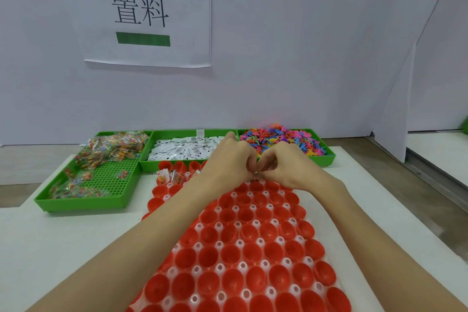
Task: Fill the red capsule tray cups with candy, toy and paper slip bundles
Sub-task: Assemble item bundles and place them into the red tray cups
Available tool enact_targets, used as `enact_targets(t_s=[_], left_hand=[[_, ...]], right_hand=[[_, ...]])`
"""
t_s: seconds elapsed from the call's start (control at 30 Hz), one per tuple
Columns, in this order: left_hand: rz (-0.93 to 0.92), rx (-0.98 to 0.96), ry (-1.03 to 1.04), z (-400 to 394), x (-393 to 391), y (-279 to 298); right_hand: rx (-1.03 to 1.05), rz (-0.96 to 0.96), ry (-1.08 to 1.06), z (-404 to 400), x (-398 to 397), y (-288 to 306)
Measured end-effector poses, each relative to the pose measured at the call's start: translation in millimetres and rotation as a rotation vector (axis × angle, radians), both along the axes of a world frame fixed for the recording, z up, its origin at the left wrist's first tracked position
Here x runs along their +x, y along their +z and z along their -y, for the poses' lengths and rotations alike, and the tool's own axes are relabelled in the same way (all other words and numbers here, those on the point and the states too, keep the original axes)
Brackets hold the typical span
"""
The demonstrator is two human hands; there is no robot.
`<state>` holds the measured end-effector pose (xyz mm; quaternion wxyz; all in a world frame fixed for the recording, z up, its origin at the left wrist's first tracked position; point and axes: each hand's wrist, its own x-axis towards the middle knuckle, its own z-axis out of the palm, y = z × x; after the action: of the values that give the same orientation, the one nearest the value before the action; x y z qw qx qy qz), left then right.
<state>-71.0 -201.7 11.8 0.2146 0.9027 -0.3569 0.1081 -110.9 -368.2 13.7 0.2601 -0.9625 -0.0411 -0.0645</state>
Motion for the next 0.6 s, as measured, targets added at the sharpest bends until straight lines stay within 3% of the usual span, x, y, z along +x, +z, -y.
enact_targets(t_s=[0.3, 0.5, 0.6], left_hand=[[0.121, 0.092, -0.035, 3, 5, 1], [-0.055, 0.165, -0.154, -5, 15, 12], [-0.162, 0.093, -0.151, -10, 12, 18]], right_hand=[[-0.16, 0.094, 0.049, -12, -2, 3], [-0.155, 0.106, 0.059, -13, -3, 0], [-0.166, 0.118, 0.077, -12, -3, 0]])
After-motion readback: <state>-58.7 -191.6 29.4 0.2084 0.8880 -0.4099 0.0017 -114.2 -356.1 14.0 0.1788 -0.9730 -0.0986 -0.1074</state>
